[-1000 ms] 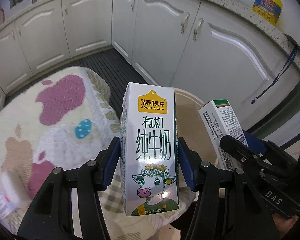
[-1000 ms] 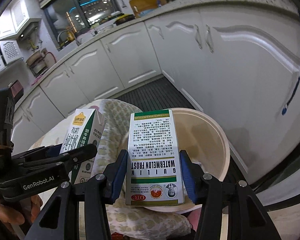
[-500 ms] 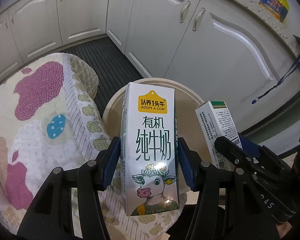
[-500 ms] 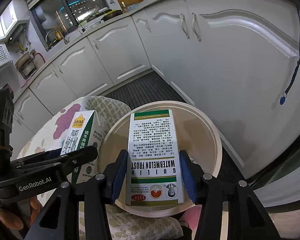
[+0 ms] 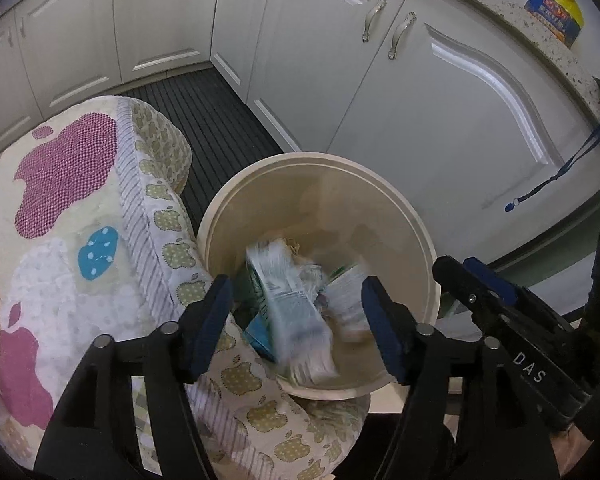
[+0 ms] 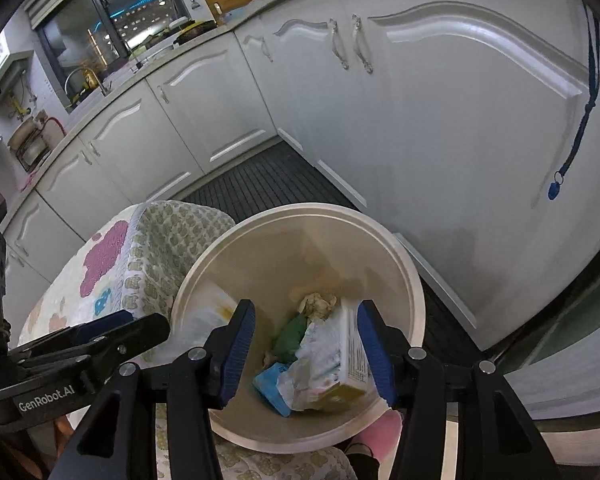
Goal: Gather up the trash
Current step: 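Open both tools over the beige bin to drop the carton and box, then move both open tools back over the table to the remaining items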
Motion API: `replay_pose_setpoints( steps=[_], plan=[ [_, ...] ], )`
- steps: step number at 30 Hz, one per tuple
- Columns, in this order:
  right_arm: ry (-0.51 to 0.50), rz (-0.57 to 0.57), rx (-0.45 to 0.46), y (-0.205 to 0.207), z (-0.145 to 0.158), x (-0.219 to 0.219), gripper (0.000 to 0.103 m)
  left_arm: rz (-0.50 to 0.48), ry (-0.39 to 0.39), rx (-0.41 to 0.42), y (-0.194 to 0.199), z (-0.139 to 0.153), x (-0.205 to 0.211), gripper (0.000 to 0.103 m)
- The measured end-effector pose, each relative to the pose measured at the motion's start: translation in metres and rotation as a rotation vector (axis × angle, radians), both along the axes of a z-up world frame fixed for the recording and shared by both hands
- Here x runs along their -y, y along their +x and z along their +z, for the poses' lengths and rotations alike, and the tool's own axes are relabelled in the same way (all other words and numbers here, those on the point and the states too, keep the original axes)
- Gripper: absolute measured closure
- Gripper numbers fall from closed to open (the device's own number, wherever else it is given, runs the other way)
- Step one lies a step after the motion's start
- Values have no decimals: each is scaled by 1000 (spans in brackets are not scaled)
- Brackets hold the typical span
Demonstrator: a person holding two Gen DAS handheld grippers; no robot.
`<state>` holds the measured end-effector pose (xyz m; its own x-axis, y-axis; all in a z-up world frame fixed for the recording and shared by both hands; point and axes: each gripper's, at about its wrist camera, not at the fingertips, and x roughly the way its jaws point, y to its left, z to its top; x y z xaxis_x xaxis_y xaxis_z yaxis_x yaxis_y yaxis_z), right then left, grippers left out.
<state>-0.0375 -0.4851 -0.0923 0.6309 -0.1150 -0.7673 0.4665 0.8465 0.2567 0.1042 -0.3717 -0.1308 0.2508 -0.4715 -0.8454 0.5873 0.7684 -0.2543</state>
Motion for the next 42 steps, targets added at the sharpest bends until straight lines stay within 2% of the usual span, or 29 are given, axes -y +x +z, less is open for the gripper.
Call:
replay_pose_setpoints(
  steps=[5, 15, 22, 36, 39, 42],
  plan=[
    [16, 0, -9, -3, -1, -3, 52, 1, -5, 0, -2, 4, -7, 36],
    [-6, 46, -2, -5, 9, -28, 52, -4, 13, 67, -18, 24, -30, 36],
    [-17, 93, 3, -2, 18, -53, 52, 28, 17, 122, -27, 40, -61, 36],
    [-39, 235, 21, 16, 33, -124, 50, 107, -5, 144, -34, 57, -150, 36],
    [-38, 277, 26, 23, 36, -142, 40, 121, -12, 138, -33, 57, -176, 36],
    [-42, 316, 32, 29, 40, -160, 40, 144, -5, 127, -32, 56, -205, 36]
  ],
)
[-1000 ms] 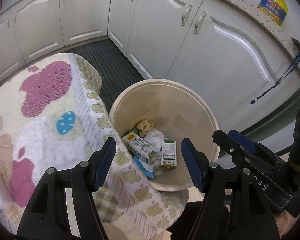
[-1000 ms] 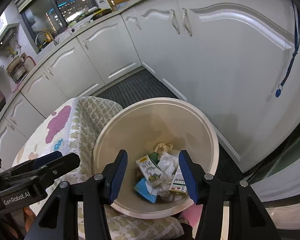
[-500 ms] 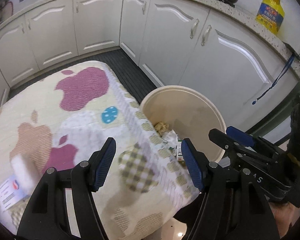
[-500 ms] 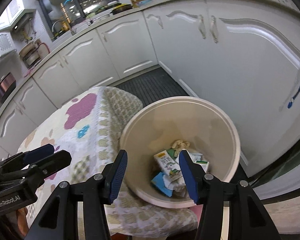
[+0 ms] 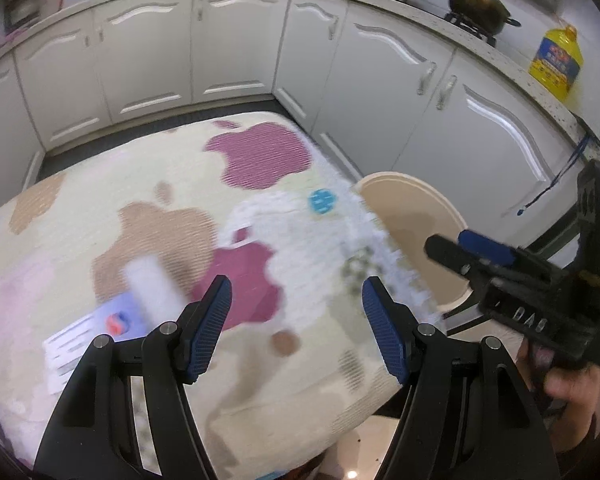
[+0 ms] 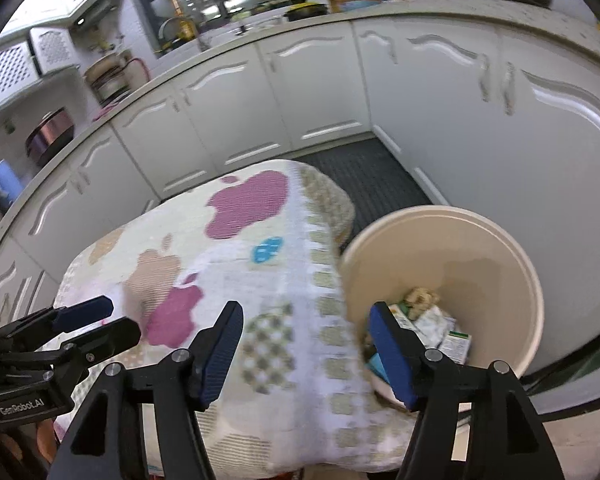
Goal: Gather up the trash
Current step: 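Move both open tools back over the table to the remaining items, then grasp the white tablet box with left tool while right tool grasps the foam block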
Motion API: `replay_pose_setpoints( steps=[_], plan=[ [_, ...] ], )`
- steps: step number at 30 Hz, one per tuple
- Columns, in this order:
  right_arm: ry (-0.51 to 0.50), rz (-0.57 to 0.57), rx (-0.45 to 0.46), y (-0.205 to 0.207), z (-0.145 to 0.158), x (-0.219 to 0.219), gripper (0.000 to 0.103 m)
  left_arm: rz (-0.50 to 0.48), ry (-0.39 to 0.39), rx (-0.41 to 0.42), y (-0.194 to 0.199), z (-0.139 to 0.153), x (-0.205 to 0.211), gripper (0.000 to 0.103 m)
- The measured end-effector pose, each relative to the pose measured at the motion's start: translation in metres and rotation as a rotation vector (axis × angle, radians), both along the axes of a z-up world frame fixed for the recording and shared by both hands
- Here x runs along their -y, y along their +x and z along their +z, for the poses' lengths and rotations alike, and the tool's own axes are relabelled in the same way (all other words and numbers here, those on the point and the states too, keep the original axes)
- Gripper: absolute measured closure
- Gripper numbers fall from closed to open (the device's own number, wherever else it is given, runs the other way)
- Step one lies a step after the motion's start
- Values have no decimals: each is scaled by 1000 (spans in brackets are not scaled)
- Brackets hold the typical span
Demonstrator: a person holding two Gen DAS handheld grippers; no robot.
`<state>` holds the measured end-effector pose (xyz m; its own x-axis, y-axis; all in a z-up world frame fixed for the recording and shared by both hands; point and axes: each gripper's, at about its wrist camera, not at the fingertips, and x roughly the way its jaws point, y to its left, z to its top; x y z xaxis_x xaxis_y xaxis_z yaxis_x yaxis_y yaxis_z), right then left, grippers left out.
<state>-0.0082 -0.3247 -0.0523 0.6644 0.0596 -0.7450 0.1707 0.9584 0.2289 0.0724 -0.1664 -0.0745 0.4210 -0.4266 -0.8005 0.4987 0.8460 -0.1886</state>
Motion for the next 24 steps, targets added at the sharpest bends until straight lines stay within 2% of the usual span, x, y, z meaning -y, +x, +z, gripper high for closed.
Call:
replay_pose_setpoints(
  steps=[5, 8, 11, 16, 24],
  plan=[
    [27, 85, -9, 15, 0, -31, 40, 44, 20, -17, 4, -3, -54, 36],
    [66, 144, -23, 26, -5, -50, 40, 60, 39, -32, 7, -8, -85, 31],
    [111, 209, -38, 38, -9, -74, 40, 68, 58, -54, 12, -16, -111, 30],
    [137, 320, -70, 62, -19, -118, 40, 23, 82, -74, 21, -30, -136, 30],
    [131, 405, -157, 97, -40, -158, 40, -103, 113, -72, 40, -46, -142, 30]
  ],
)
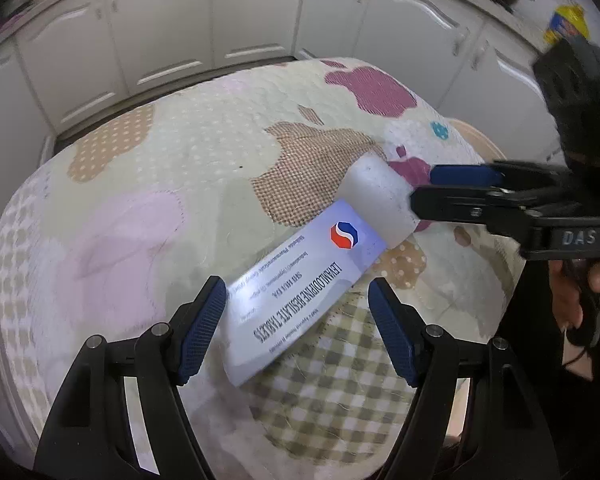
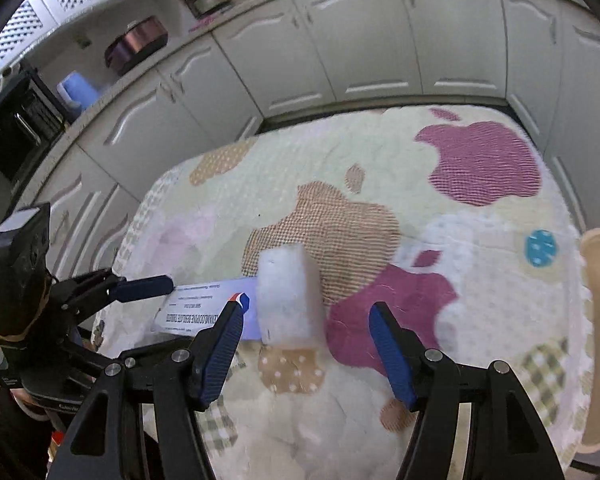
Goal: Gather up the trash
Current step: 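Grasp the white tablet box with left tool while right tool grasps the foam block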
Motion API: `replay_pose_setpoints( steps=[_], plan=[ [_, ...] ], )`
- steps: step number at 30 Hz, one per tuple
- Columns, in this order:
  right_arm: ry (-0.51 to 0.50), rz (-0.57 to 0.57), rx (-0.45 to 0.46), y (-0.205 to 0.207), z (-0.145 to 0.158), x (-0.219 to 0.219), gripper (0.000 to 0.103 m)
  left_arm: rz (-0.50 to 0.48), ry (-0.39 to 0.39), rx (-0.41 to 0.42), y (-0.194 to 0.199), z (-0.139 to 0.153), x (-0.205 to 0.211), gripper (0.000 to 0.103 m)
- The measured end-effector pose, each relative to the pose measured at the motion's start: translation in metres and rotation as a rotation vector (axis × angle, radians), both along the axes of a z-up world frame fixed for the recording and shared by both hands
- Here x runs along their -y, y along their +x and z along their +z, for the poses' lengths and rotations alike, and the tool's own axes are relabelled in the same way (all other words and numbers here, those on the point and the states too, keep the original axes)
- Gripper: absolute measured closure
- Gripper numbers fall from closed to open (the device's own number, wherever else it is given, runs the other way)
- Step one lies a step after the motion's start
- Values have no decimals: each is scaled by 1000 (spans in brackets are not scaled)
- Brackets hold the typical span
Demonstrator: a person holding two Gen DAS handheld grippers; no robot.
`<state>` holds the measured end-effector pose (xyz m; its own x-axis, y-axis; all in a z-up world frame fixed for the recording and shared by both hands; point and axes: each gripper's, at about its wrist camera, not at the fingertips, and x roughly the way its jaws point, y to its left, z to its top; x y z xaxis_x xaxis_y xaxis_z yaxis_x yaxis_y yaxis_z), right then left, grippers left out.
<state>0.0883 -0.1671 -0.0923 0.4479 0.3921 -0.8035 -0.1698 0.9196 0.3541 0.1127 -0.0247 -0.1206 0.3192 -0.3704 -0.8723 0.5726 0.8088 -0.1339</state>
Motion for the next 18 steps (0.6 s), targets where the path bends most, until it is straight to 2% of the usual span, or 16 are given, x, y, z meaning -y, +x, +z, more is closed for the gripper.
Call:
replay_pose_setpoints(
  steps=[3, 5, 8, 13, 16, 18],
  plan=[
    [1, 20, -27, 10, -9, -6, 41, -78, 20, 14, 3, -3, 8, 30],
    [1, 39, -22, 12, -12, -9, 64, -119, 25, 12, 5, -4, 13, 30],
    [1, 51, 1, 10, -12, -8, 75, -147, 48, -7, 11, -10, 19, 30],
    [-53, 54, 31, 6, -5, -9, 77, -139, 87, -21, 14, -24, 22, 31],
    [-64, 46, 42, 1, -1, -5, 78, -69, 90, -23, 13, -24, 16, 39],
    [-76, 33, 51, -3, 2, -2, 78, 15, 69, -44, 14, -23, 7, 43]
  ],
)
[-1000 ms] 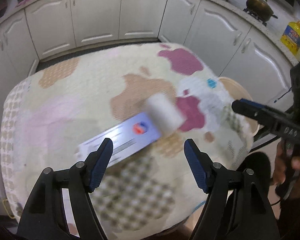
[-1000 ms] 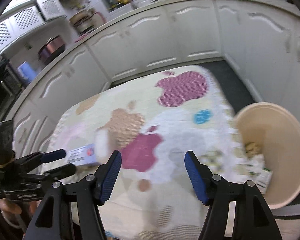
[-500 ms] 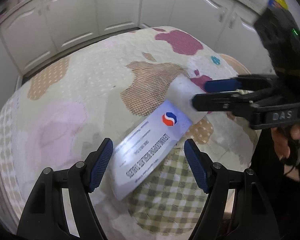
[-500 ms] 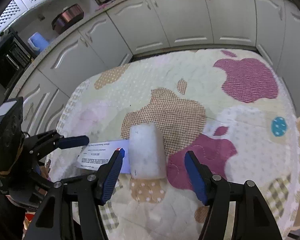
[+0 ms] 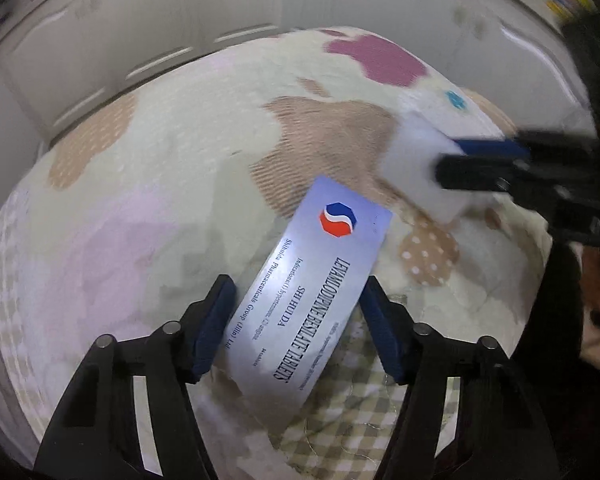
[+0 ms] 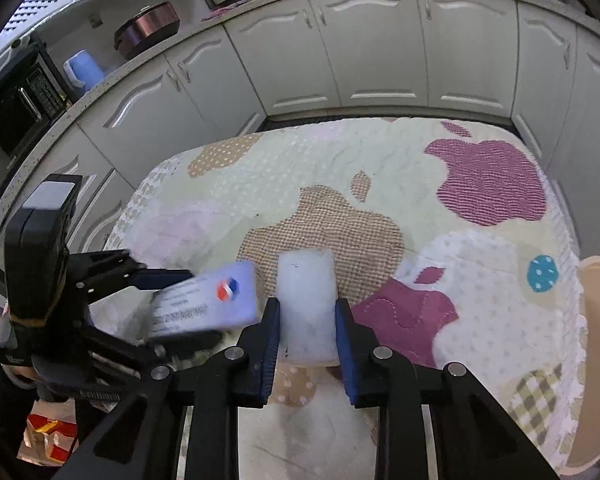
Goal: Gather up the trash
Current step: 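Grasp the white tablet box with left tool while right tool grasps the foam block, then carry the tablet box with left tool while right tool carries the foam block to the bin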
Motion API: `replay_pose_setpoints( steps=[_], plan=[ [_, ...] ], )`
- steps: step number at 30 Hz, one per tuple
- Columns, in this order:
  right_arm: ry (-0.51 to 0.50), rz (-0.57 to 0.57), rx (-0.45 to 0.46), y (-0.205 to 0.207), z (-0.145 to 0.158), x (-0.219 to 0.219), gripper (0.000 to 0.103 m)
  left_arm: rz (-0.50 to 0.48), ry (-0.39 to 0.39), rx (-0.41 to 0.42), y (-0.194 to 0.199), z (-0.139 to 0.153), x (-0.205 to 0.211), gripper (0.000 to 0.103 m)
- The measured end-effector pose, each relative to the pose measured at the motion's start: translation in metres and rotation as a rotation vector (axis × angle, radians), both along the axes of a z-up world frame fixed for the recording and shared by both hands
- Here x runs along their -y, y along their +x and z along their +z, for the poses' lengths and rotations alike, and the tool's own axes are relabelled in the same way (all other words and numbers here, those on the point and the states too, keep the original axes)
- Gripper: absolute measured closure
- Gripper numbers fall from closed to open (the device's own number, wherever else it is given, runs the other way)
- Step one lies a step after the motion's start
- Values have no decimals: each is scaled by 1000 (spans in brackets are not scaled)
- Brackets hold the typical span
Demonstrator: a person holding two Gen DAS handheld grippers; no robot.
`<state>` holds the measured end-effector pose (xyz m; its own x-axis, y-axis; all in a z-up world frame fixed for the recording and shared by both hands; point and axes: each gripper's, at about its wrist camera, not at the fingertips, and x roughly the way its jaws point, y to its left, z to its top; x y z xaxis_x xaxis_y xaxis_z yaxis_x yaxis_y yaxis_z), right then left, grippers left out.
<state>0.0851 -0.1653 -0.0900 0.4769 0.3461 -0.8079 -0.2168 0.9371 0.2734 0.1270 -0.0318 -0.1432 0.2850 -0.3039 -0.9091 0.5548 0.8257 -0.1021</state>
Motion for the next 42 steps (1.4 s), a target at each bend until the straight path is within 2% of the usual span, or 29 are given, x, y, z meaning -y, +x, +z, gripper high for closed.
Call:
replay_pose_setpoints(
  steps=[2, 5, 12, 25, 31, 42],
  plan=[
    [-16, -10, 11, -5, 3, 2, 78, 94, -43, -35, 1, 2, -12, 48],
    [-31, -19, 10, -9, 3, 3, 78, 173, -42, -26, -2, 5, -17, 51],
    [-99, -21, 7, -13, -7, -9, 77, 260, -46, -5, -11, 6, -16, 54],
    [-48, -18, 65, -32, 13, -4, 77, 321, -54, 69, -25, 20, -10, 57],
    [-26, -32, 107, -43, 26, 4, 77, 342, -57, 127, -35, 35, -1, 58],
    [-24, -96, 189, -67, 50, 40, 77, 309, -75, 215, -54, 64, 43, 59]
  ],
)
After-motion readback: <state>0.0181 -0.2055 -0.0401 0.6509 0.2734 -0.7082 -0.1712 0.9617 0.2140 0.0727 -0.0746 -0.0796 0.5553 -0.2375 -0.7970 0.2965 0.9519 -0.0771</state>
